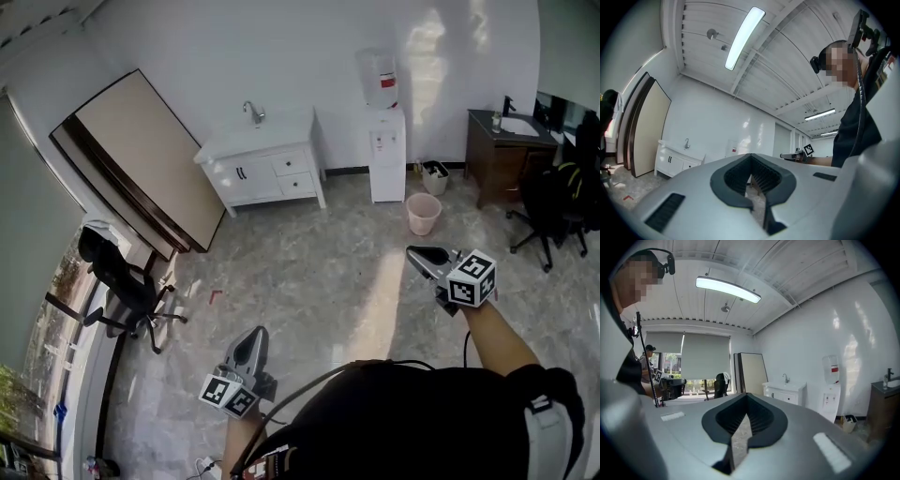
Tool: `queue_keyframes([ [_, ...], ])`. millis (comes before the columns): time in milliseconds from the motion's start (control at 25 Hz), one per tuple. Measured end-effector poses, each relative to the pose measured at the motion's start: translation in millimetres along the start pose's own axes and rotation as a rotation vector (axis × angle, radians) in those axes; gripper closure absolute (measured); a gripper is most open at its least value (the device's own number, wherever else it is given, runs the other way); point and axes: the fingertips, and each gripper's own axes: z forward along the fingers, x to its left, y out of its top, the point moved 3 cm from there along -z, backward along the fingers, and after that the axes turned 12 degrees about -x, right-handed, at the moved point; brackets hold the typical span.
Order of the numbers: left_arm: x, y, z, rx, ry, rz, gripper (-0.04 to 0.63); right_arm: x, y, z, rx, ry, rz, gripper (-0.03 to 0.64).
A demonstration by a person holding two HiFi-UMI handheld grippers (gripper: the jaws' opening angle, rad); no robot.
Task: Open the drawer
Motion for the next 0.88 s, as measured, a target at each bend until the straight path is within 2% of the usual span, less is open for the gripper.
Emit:
queue_keyframes([
  [200,-0.5,-16.7,62.5,-0.015,0.035,0.000,0.595,-67.1,17.3,21.0,-0.011,0.046,-0.012,0.623],
  [400,-8.8,-37.6,107.5,-0.010,0.061,0.013,0.595,-118.9,14.1,23.4,-0.006,0.082,-0.013,0.623],
  [680,1.7,-57.1,162.6,0.027,0.032,0.002,0.595,-165.3,2.9,30.8,-0.007,0.060,0.012,0.623],
  [880,21.0,-67.9,188.7,0.027,-0.013,-0.017,0.595,-187.3,-4.6,35.4,0.007,0.002,0.022,0.623],
])
